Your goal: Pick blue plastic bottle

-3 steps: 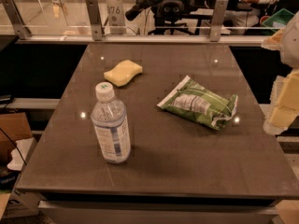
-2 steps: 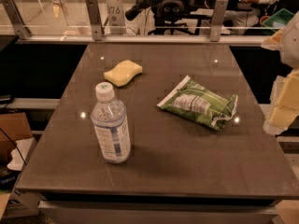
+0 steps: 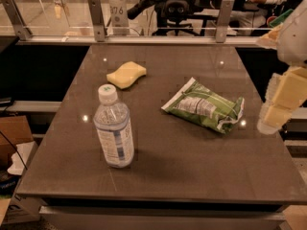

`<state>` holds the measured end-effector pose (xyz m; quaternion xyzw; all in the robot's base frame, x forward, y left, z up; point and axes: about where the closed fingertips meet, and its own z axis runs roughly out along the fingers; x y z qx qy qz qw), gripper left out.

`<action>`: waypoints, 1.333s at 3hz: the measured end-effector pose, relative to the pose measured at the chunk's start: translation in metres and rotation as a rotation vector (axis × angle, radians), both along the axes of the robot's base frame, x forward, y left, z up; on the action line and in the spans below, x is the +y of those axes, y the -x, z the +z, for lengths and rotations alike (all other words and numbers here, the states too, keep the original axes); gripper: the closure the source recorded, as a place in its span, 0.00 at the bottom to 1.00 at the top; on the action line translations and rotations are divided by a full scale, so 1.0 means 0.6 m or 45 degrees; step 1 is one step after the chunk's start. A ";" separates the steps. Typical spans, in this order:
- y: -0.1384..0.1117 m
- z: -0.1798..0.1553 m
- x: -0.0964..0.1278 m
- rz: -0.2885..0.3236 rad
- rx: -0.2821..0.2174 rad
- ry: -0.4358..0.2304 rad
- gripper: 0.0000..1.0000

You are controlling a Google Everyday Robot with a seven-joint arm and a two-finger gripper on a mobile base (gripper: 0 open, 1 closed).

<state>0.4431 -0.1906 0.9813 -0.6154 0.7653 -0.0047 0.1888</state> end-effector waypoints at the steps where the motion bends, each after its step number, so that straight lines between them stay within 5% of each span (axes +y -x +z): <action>1: 0.002 -0.008 0.070 0.106 -0.005 -0.141 0.00; 4: 0.035 -0.053 0.286 0.328 0.025 -0.513 0.00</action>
Offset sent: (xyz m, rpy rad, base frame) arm -0.0120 0.1459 -0.0242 0.3751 0.0161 0.2533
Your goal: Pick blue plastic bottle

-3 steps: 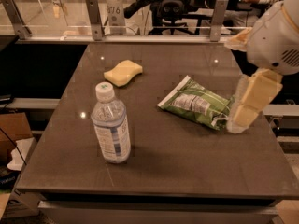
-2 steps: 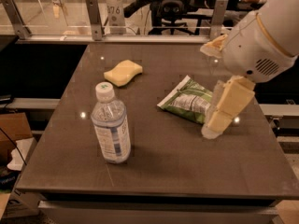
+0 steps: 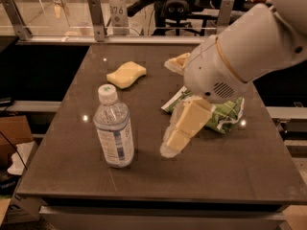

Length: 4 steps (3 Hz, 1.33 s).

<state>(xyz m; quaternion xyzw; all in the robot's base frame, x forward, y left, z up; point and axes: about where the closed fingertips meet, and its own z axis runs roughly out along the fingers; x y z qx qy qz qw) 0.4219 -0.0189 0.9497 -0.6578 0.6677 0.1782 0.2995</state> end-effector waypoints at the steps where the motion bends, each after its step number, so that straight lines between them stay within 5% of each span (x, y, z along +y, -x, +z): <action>1: 0.003 -0.025 0.049 0.030 0.046 -0.074 0.00; 4: 0.015 -0.046 0.138 0.086 0.202 -0.251 0.00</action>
Offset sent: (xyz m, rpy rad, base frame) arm -0.0011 0.0755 -0.0422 0.1741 0.1594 0.0500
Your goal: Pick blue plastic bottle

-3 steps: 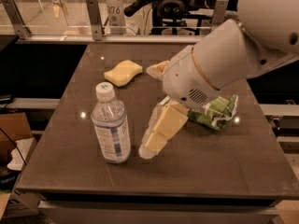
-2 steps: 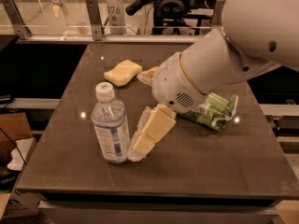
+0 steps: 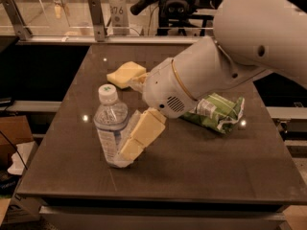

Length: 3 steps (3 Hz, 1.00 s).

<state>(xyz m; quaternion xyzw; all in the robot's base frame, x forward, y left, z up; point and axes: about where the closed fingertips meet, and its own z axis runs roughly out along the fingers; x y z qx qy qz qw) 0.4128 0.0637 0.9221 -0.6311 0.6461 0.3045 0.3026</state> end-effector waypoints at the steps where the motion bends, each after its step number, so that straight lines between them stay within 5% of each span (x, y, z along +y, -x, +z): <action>1: 0.007 0.002 0.021 0.008 0.004 -0.047 0.16; 3: 0.009 0.020 0.033 0.021 -0.004 -0.117 0.63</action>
Offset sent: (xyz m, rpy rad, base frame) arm -0.0064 0.0259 0.0045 0.1057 0.0051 0.0230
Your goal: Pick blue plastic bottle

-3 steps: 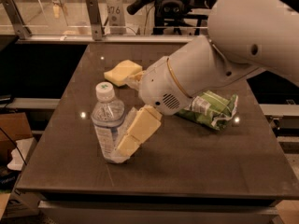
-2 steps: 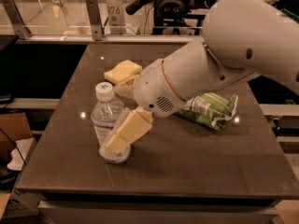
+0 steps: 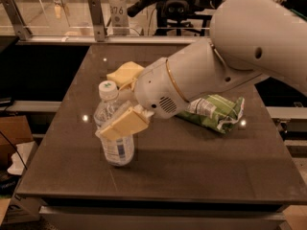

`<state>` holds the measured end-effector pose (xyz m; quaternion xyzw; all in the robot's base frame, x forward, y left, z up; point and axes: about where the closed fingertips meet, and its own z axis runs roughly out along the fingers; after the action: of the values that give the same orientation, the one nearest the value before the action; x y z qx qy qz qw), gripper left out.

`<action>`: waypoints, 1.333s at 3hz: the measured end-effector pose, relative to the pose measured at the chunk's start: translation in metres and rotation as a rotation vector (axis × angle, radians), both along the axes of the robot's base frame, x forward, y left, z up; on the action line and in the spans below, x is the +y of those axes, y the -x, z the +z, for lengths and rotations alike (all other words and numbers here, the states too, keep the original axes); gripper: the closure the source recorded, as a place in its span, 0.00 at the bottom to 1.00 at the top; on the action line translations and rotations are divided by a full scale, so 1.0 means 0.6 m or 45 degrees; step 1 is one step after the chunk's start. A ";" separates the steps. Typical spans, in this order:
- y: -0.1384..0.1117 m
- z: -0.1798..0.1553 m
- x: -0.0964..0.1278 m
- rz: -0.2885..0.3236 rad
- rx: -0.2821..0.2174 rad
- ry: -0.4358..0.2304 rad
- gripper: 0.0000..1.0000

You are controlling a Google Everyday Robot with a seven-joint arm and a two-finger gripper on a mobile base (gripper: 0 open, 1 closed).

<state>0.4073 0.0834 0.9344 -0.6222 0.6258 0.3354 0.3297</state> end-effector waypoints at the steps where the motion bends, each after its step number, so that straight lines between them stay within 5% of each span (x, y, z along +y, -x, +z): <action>1: -0.015 0.035 -0.005 -0.007 -0.022 -0.017 0.87; 2: -0.042 0.084 -0.014 -0.012 -0.037 -0.042 1.00; 4: -0.094 0.225 -0.040 0.025 -0.111 -0.085 1.00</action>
Offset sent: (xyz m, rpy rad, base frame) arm 0.0559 -0.0219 0.0962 0.0692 -0.0375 -0.0236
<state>0.4640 0.0592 1.0693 -0.6311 0.5931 0.3319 0.3739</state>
